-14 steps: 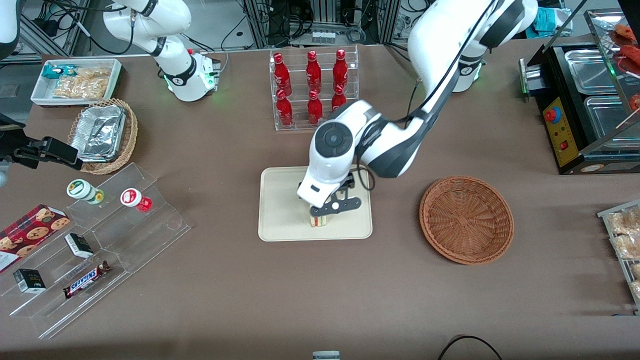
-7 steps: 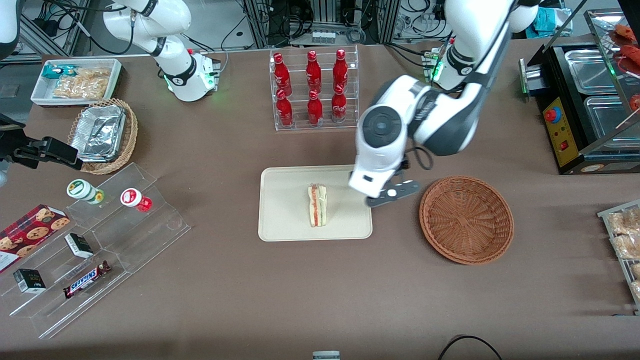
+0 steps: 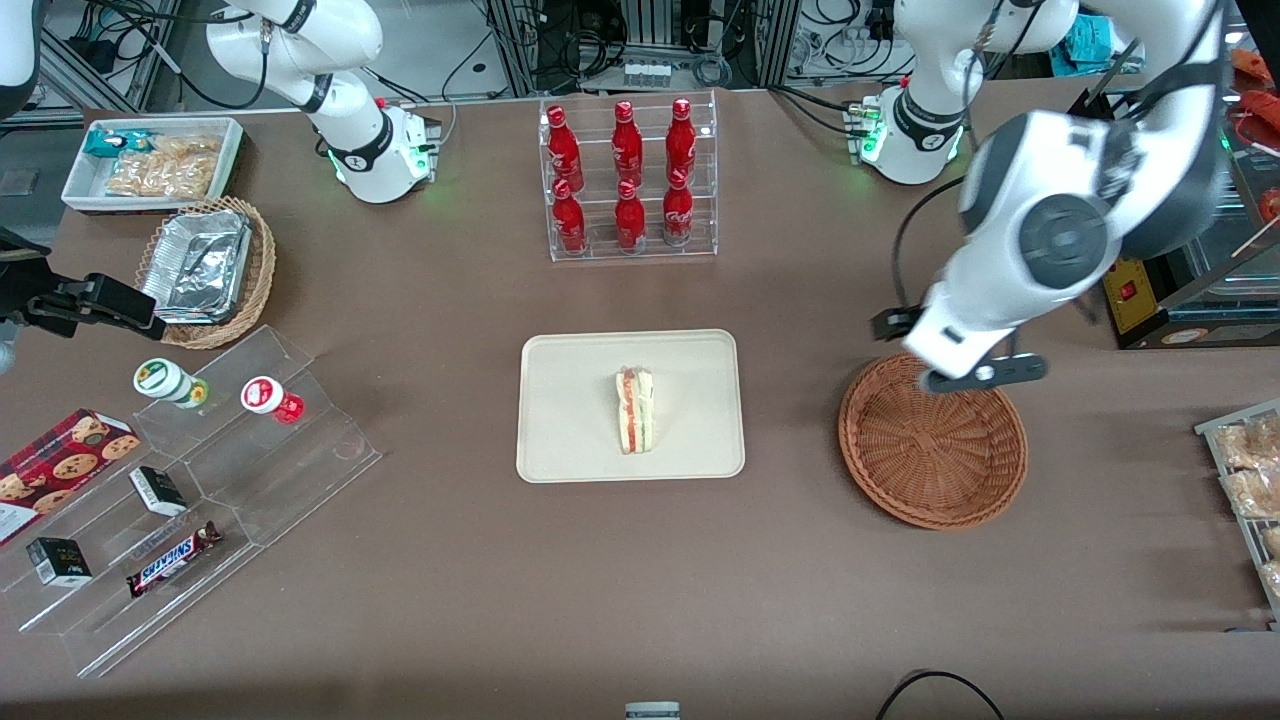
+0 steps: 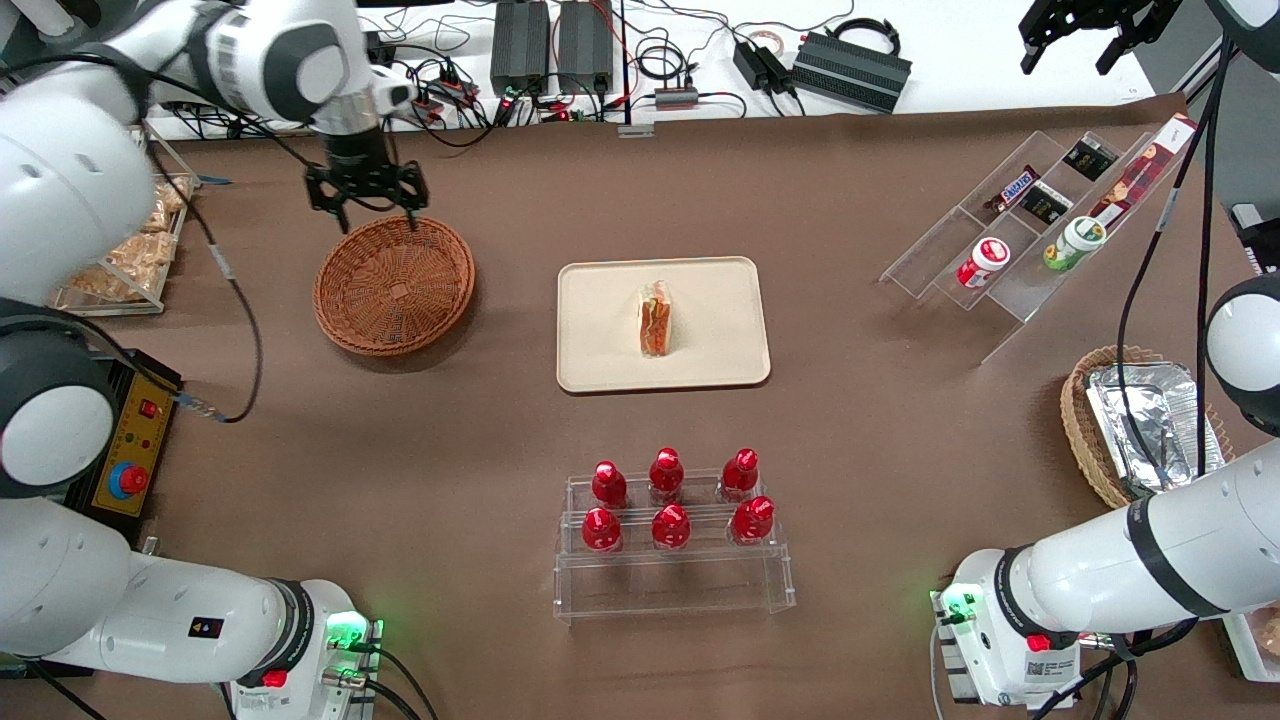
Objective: Place sandwich from basket to tray
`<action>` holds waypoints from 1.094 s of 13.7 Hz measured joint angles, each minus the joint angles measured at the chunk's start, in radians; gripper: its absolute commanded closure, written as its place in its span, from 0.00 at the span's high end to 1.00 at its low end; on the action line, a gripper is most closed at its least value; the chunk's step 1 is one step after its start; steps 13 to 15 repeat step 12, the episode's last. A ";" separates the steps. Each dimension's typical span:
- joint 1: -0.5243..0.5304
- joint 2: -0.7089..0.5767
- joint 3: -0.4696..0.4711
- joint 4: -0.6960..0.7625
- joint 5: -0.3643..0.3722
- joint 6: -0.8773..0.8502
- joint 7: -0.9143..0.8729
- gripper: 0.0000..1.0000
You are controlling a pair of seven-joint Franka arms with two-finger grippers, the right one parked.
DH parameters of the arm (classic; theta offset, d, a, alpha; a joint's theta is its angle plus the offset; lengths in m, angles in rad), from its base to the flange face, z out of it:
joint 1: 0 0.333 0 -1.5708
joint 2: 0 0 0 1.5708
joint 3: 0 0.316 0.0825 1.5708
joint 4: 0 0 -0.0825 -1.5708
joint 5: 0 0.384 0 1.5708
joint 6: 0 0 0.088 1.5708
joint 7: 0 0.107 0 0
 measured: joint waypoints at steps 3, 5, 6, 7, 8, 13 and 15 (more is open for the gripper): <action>0.084 -0.081 0.001 -0.001 -0.021 -0.063 0.121 1.00; 0.130 -0.132 0.000 -0.001 -0.022 -0.097 0.173 1.00; 0.151 -0.151 0.000 0.001 -0.022 -0.100 0.197 1.00; 0.166 -0.164 0.001 0.010 -0.023 -0.100 0.210 1.00; 0.177 -0.171 0.002 0.027 -0.024 -0.099 0.214 1.00; 0.183 -0.174 0.025 0.081 -0.025 -0.100 0.214 1.00; 0.183 -0.174 0.025 0.081 -0.025 -0.100 0.214 1.00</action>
